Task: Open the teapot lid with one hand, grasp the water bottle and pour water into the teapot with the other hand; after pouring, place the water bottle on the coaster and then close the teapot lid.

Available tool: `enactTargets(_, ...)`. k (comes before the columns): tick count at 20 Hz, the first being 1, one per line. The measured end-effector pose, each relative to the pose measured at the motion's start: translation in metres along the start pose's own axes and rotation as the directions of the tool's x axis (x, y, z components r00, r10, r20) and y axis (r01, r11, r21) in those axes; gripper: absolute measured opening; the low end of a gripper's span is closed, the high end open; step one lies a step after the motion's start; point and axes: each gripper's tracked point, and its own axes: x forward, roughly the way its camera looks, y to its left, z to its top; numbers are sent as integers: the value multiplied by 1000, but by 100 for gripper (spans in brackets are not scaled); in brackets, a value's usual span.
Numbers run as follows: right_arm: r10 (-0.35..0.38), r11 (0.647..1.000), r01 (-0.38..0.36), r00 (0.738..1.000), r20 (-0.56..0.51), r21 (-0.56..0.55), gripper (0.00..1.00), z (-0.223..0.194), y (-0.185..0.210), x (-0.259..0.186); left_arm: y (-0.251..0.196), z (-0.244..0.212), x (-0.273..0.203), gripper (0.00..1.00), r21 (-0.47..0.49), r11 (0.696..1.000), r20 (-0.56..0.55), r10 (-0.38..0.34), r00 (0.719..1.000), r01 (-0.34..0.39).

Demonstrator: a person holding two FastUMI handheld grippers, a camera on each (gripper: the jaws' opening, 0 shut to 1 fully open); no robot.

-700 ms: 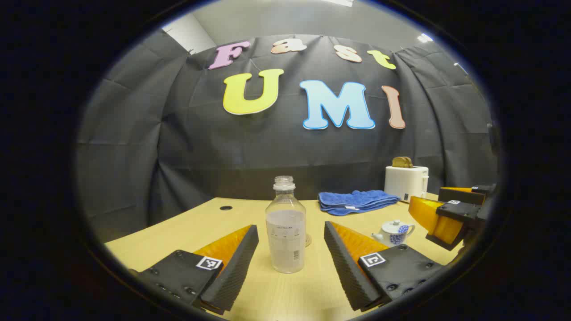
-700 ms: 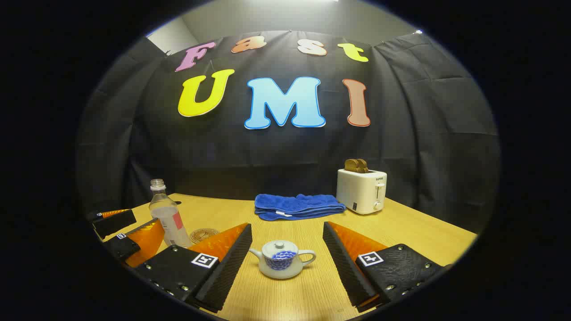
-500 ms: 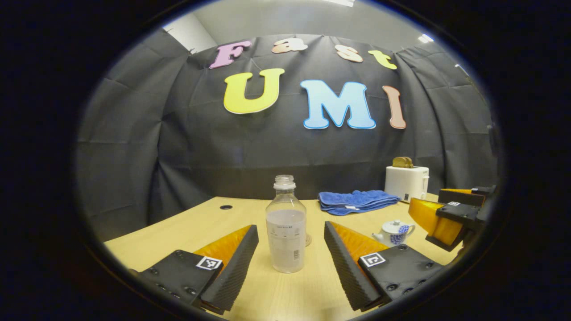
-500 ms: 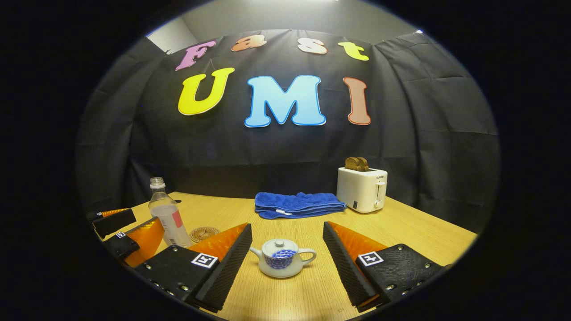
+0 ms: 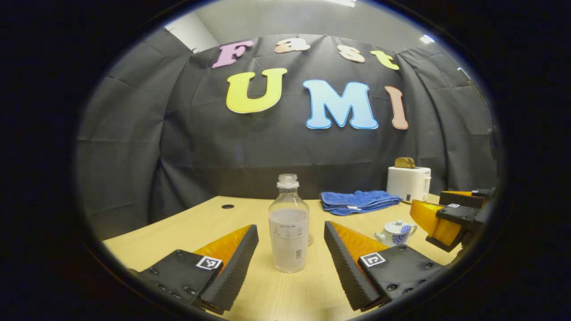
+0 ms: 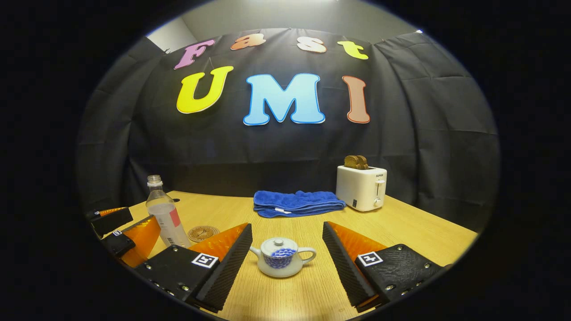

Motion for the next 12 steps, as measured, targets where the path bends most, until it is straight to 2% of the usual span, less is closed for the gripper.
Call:
enactTargets(7,24,1000,-24,999,-46,2,94,-13,2,26,6,-1,-2,100,4,1000,0,13,1000,-13)
enactTargets(8,30,1000,-30,998,-56,2,85,-15,4,31,7,-2,-2,100,4,1000,-1,15,1000,-15)
enactTargets(12,39,999,-41,994,-100,-23,81,-28,5,48,8,-5,0,100,1,1000,-7,16,1000,-16)
